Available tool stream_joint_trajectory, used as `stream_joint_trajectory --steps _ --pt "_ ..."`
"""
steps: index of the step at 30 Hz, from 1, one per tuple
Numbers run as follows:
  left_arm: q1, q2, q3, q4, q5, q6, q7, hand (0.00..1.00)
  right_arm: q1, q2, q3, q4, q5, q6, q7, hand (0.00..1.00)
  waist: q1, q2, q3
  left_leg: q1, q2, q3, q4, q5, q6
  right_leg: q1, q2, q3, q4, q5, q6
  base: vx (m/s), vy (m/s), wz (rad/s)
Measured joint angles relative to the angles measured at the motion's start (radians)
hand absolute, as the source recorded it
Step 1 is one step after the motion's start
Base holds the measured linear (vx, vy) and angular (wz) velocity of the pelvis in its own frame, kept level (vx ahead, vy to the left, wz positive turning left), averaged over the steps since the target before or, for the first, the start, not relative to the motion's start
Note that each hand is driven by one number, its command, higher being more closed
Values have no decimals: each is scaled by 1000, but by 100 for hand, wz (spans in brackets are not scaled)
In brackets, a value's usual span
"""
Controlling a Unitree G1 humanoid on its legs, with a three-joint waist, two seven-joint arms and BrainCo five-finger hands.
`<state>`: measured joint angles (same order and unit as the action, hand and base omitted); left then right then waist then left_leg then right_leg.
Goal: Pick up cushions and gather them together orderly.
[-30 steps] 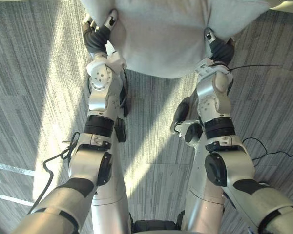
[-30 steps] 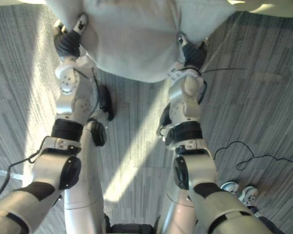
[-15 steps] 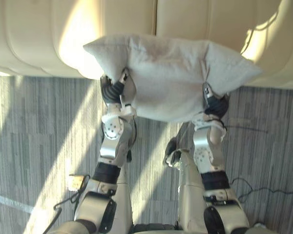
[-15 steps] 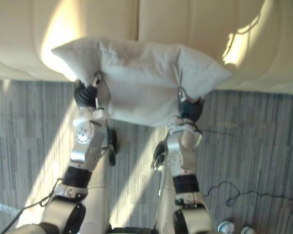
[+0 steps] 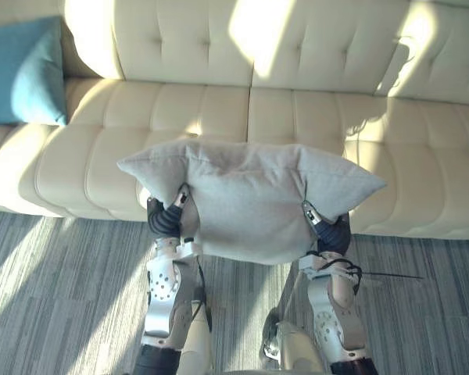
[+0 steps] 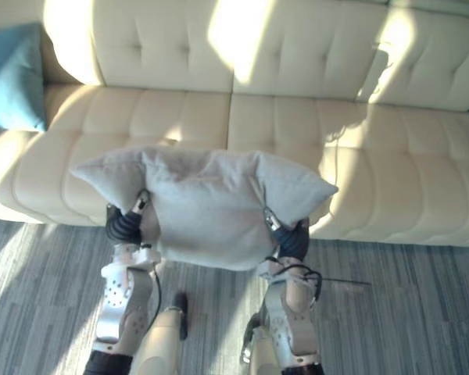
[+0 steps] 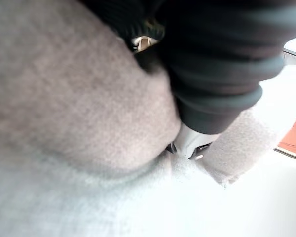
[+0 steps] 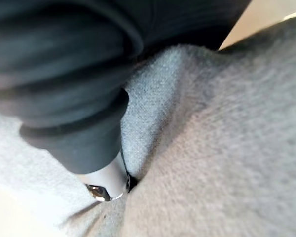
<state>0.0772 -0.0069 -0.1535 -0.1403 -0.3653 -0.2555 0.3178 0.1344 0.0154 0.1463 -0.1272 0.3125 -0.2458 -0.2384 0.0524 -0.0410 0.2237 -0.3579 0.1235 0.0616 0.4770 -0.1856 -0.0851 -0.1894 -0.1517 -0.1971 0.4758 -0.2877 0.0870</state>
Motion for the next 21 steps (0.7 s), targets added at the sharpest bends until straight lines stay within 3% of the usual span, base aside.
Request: stream_joint_trajectory --steps 2,3,6,7,8,9,10,11,12,13,14,15,16,17,19,20,21 --pt "24 18 -8 23 -12 6 -17 100 10 -15 -1 35 -1 6 3 100 -4 0 1 40 10 12 35 -52 3 -31 -11 27 152 27 38 106 84 -24" --pt "29 27 -13 30 -13 9 -19 100 13 -17 -3 43 -2 11 4 100 -4 -1 1 53 11 13 42 -64 7 -39 -15 35 192 37 36 80 98 -10" --pt "56 65 -35 39 -13 31 -36 100 18 -18 -25 93 -10 19 10 100 -15 -12 -4 130 6 9 45 -114 29 -91 -46 47 378 148 6 114 71 -4" --pt "64 74 -35 43 -13 32 -39 100 10 -21 -25 126 -11 21 22 100 -16 -14 -14 163 4 7 4 -113 39 -100 -50 39 387 141 -30 201 19 -16" --pt "64 79 -34 44 -13 28 -39 100 1 -25 -25 149 -11 25 37 100 -16 -19 -28 182 6 2 -37 -109 45 -108 -39 19 303 62 -30 177 6 -17" --pt "62 80 -34 44 -13 26 -39 100 -5 -25 -25 152 -11 29 40 100 -17 -18 -29 189 7 -3 -46 -109 45 -111 -34 10 268 51 -29 237 -20 -27" --pt "55 86 -34 47 -13 21 -39 100 -19 -29 -25 154 -11 37 45 100 -16 -13 -30 207 17 -17 -80 -109 44 -132 6 7 142 49 -31 232 -58 -23" --pt "46 100 -34 56 -13 20 -39 100 -26 -42 -25 157 -11 41 49 100 -19 -8 -30 242 30 -16 -126 -102 32 -146 48 11 -31 106 -24 232 -58 -19" --pt "45 105 -34 58 -13 21 -39 100 -28 -46 -25 159 -11 41 50 100 -23 -8 -30 255 31 -14 -140 -99 26 -146 55 13 -86 135 -22 319 -137 7" --pt "45 115 -34 69 -13 23 -42 100 -31 -60 -24 165 -13 42 55 100 -39 -28 -42 290 20 -15 -169 -88 -8 -141 69 39 -261 253 -25 364 -204 35" --pt "44 118 -36 87 -13 24 -45 100 -37 -65 -25 168 -30 42 56 100 -61 -56 -56 320 -6 -26 -173 -109 -38 -134 61 86 -337 426 -68 444 -266 40" --pt "40 109 -39 104 -12 24 -46 100 -46 -79 -27 173 -32 41 56 100 -69 -35 -53 332 0 -42 -173 -117 -47 -125 74 80 -328 416 -91 381 -222 4" --pt "41 100 -46 110 -12 30 -48 100 -72 -106 -33 181 -36 44 56 100 -60 10 -55 340 27 -83 -198 -105 -55 -135 109 81 -292 390 -102 277 -166 -23" --pt "39 98 -48 112 -12 30 -51 100 -78 -111 -39 180 -36 44 56 100 -60 22 -58 342 33 -102 -198 -103 -56 -146 119 81 -270 370 -104 326 -180 -29" --pt "35 93 -88 115 -12 30 -71 100 -59 -115 -75 178 -35 45 58 100 -79 58 -75 312 65 -178 -121 -89 -84 -137 141 25 -225 266 -116 313 -183 35" --pt "35 88 -92 115 -13 30 -76 100 -50 -115 -78 173 -35 46 58 100 -85 60 -75 296 71 -188 -79 -85 -91 -121 143 10 -231 254 -120 367 -173 87" --pt "42 63 -96 115 -17 30 -87 100 -8 -115 -86 132 -35 54 58 100 -92 68 -72 222 89 -201 105 -57 -121 -64 156 -30 -249 231 -131 356 -152 84"
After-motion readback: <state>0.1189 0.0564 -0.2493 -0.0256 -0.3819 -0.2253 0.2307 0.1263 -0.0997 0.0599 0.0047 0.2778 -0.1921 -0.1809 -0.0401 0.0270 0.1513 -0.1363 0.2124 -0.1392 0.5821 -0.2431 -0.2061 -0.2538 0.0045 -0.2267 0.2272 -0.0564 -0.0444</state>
